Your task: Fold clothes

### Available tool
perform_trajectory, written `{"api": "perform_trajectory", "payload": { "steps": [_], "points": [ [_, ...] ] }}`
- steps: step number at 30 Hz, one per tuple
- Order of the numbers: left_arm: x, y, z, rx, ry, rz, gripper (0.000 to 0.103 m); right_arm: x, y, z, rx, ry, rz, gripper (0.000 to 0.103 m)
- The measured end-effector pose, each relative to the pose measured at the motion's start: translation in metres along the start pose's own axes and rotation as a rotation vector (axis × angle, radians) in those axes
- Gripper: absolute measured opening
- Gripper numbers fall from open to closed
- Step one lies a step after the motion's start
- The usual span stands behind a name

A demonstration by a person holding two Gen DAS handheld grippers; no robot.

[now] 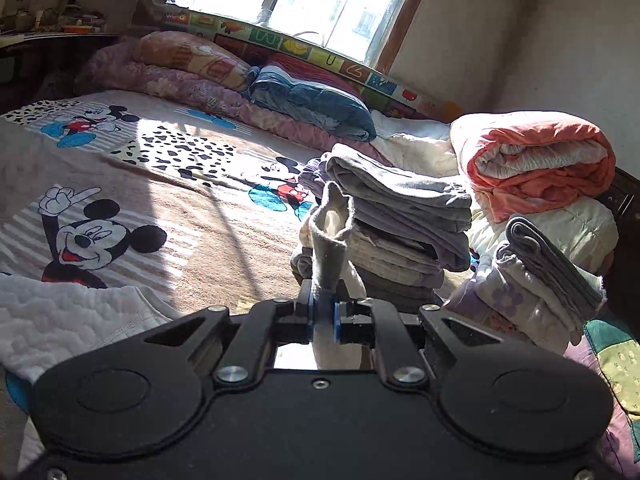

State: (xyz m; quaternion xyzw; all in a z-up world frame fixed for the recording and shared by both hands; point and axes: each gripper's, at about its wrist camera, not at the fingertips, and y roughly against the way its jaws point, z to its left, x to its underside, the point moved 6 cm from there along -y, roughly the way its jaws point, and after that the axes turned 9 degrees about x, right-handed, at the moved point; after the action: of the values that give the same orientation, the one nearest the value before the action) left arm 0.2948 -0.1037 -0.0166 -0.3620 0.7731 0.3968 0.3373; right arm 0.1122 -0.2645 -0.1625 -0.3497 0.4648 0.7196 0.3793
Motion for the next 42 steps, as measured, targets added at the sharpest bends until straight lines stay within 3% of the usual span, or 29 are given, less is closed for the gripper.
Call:
{"api": "perform_trajectory", "payload": {
  "steps": [9,17,21,30,35,39,40,42],
  "points": [
    [0.013,0.043,0.094,-0.023,0.323,-0.085,0.008,-0.01,0.011,0.043,0.041,0.329,-0.083,0.016],
    [0.032,0.056,0.148,-0.057,0.454,-0.094,0.008,0.009,0.002,0.09,0.037,0.63,-0.056,0.016],
    [0.038,0.059,0.169,-0.056,0.501,-0.099,0.008,0.017,-0.001,0.104,0.016,0.693,-0.043,0.016],
    [0.043,0.068,0.19,-0.011,0.494,-0.124,0.008,0.024,-0.007,0.114,0.007,0.758,0.011,0.016],
    [0.057,0.06,0.198,-0.121,0.385,-0.031,0.008,0.031,-0.01,0.114,0.018,0.805,0.075,0.016],
    [0.065,0.055,0.204,-0.15,0.346,-0.012,0.008,0.033,-0.005,0.116,-0.016,0.793,0.043,0.029],
    [0.064,0.058,0.203,-0.153,0.339,-0.019,0.013,0.031,-0.001,0.116,-0.043,0.771,0.037,0.036],
    [0.061,0.066,0.199,-0.169,0.318,-0.032,0.036,0.023,0.015,0.115,-0.11,0.71,0.016,0.046]
  ]
}}
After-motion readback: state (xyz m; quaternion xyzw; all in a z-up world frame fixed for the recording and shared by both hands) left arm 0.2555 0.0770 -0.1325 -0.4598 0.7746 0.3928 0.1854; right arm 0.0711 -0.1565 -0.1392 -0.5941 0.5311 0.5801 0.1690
